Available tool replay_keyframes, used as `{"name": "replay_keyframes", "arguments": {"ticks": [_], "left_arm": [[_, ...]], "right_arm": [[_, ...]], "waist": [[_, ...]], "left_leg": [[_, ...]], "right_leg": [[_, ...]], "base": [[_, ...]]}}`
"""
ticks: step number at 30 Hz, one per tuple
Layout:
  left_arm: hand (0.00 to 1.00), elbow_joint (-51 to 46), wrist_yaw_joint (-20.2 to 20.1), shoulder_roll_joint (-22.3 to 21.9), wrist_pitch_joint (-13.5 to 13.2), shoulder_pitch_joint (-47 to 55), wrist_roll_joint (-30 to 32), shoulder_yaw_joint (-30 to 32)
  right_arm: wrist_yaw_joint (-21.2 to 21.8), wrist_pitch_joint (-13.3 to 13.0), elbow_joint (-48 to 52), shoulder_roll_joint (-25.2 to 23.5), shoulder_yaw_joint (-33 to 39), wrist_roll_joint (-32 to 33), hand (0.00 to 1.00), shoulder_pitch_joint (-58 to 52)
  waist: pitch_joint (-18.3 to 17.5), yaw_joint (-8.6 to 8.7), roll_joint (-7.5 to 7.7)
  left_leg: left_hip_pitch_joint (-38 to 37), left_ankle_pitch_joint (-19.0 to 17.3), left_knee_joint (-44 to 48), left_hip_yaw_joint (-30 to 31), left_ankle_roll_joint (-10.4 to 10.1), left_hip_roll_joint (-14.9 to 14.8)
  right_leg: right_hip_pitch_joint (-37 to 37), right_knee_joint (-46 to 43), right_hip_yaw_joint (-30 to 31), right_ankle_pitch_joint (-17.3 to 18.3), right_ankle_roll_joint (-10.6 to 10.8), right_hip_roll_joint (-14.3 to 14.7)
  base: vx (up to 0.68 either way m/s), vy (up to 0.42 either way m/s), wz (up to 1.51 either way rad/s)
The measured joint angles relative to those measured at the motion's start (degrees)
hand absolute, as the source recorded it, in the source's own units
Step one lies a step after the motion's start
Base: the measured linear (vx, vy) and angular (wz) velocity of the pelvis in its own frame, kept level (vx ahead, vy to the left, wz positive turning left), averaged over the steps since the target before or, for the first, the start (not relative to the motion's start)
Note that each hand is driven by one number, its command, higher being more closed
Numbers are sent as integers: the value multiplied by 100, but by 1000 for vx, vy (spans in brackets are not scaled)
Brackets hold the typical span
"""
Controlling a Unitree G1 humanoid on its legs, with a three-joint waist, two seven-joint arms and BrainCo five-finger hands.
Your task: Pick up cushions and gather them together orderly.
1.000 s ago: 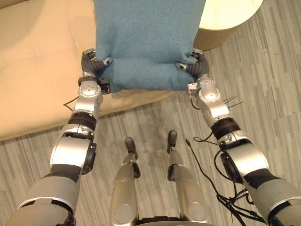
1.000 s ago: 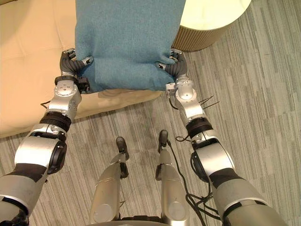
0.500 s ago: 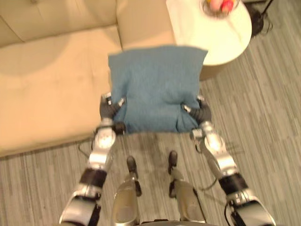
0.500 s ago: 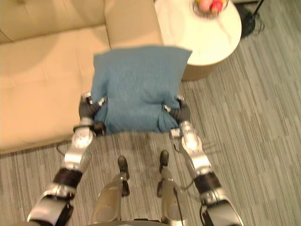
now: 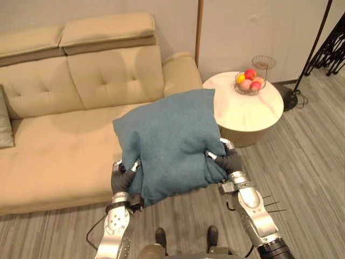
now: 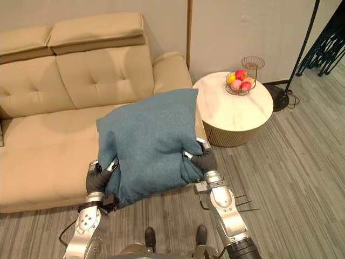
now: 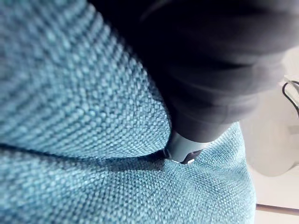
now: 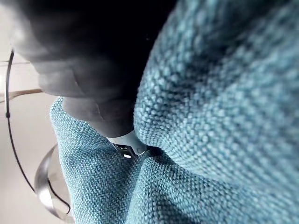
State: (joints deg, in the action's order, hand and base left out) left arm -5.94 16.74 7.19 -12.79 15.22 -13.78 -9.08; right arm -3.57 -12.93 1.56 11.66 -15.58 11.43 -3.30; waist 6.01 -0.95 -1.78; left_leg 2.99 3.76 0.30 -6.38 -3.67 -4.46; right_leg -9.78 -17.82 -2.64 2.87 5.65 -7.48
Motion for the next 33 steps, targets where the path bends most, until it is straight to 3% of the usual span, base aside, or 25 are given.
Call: {"name": "replay_keyframes", "arguments": {"ticks": [1, 2, 4, 5, 7, 8, 9, 10, 11, 12, 14, 16, 18, 24, 28, 33], "left_arm": [[100, 1, 0, 26, 1, -37, 11, 0], [100, 0, -2, 71, 4, -124, 53, 3], [100, 0, -1, 80, 7, -136, 85, 3], [100, -9, -1, 70, -3, -149, 96, 3], [100, -48, -1, -5, -17, -167, 96, 0], [100, -48, -1, -14, -16, -162, 93, 0], [100, -48, -1, -23, -3, -162, 91, -9], [100, -46, -3, -23, 15, -189, 90, -50], [100, -46, -31, -30, 16, -283, 89, -182], [100, -35, -94, -14, 15, -290, 88, -314], [100, -26, -216, -33, 13, -288, 88, -444], [100, -23, -300, -57, 7, -292, 82, -433], [100, 98, -352, -2, 2, -425, 60, -431], [100, 193, -352, 30, 4, -421, 44, -431], [100, 193, -382, 42, 11, -419, 44, -430], [100, 181, -440, 103, 23, -396, 49, -428]], "right_arm": [[-4, -4, -1, -3, 7, -21, 100, -16], [-21, -23, -21, -13, 30, -34, 100, -37], [-37, -28, -34, -11, 36, -73, 100, -36], [-40, -52, -34, -1, 51, -74, 100, 9], [-115, -83, -50, 7, 65, -72, 100, 120], [-129, -81, -131, -2, 75, -71, 100, 164], [-131, -73, -165, -6, 122, -73, 100, 162], [-139, -63, -242, -32, 217, -73, 100, 159], [-153, -64, -324, -30, 425, -72, 100, 182], [-176, -57, -457, -31, 580, -68, 100, 198], [-183, -25, -472, -21, 718, -67, 100, 143], [-183, -23, -470, -30, 765, -71, 100, 132], [-185, -16, -466, -211, 871, -75, 100, 106], [-183, -13, -465, -388, 896, -68, 100, 107], [-183, 7, -465, -402, 896, -68, 100, 106], [-174, 13, -465, -404, 896, -71, 100, -14]], "waist": [[6, 54, 39], [-3, 89, 154], [-32, -2, 266], [-101, -95, 160], [-112, -194, -215], [-110, -271, -312], [-108, -270, -357], [-96, -196, -334], [2, -141, -200], [57, -141, -100], [86, -84, -12], [-16, 30, -190], [-19, 27, -112], [-80, -1, 0], [-89, 3, 22], [-80, 55, 206]], "left_leg": [[81, -4, 88, 146, 32, 51], [230, -26, 238, 402, 74, 184], [421, 69, 312, 805, 29, 341], [705, 176, 346, 1070, -72, 265], [1172, 488, 358, 1478, -229, -33], [1306, 638, 143, 1542, -276, -219], [1314, 581, -66, 1356, -201, -371], [1332, 317, -224, 839, 114, -536], [1452, -53, -72, 105, 311, -605], [1533, -64, 528, -343, 293, -565], [1458, -90, 1487, -544, 309, -369], [990, -528, 1187, -619, 146, -282], [836, -342, 672, -646, 136, -166], [1004, -571, 1117, -657, 291, -92], [1175, -895, 1480, -690, 287, -104], [1158, -1469, 1979, -725, 450, 122]], "right_leg": [[-69, -311, 211, 157, 68, -52], [-200, -951, 505, 573, 20, -127], [-181, -1084, 578, 897, 121, -200], [-38, -515, 421, 1027, 104, -93], [-94, -33, -70, 649, -89, 260], [-178, -21, -293, 550, -211, 433], [-169, 21, -443, 495, -281, 496], [-113, 152, -672, 418, -330, 480], [-75, 286, -938, 354, -406, 261], [-59, 361, -1070, 338, -461, 71], [-35, 478, -1164, 277, -441, -168], [-32, 674, -1189, 170, -310, -101], [32, 990, -1134, -60, -226, -131], [270, 1411, -1135, -417, -70, -163], [175, 1291, -1067, -280, -17, -200], [-170, -23, -921, 499, -55, -615]], "base": [[-88, -60, 153], [-59, -114, 147], [-99, -219, 136], [-91, -223, 94], [-149, -181, 88], [-208, -193, 79], [-167, -175, 88], [-133, -126, 121], [-215, -90, 135], [-206, -50, 99], [-159, 39, 54], [-79, 109, 30], [-46, 97, 13], [4, 92, 3], [9, 61, -10], [93, 95, 5]]}}
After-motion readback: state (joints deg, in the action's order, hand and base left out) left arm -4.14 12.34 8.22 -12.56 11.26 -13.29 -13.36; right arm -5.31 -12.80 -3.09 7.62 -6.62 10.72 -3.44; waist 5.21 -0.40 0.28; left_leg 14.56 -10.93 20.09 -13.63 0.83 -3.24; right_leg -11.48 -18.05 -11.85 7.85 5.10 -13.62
